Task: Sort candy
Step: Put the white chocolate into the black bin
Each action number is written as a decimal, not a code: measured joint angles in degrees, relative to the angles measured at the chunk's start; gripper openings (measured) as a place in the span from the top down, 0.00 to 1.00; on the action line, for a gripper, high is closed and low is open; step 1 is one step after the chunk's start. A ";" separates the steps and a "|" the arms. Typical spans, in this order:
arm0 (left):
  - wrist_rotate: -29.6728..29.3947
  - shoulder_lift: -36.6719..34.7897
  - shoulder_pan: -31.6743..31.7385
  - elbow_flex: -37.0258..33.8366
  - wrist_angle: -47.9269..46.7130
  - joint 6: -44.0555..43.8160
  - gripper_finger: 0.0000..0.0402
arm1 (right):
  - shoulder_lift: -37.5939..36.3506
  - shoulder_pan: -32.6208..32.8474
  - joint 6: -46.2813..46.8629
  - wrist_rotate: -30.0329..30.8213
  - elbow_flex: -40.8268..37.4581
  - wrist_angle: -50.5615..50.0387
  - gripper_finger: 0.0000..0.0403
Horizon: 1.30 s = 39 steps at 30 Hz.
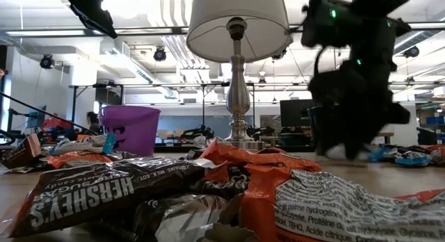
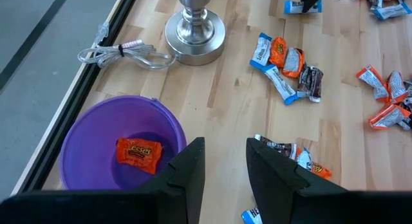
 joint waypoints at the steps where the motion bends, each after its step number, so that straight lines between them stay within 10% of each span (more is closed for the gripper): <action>1: 0.00 0.00 -0.02 0.00 -0.01 0.00 0.76 | -0.59 0.00 0.14 0.01 0.76 0.07 0.97; 19: 0.00 -0.02 0.00 0.00 -0.05 0.00 0.76 | -13.27 -4.53 -4.20 20.13 18.25 -29.08 0.97; 39: 0.00 -0.02 0.00 0.00 -0.03 -2.16 0.76 | -18.25 -38.61 -31.05 19.53 17.82 -29.67 0.97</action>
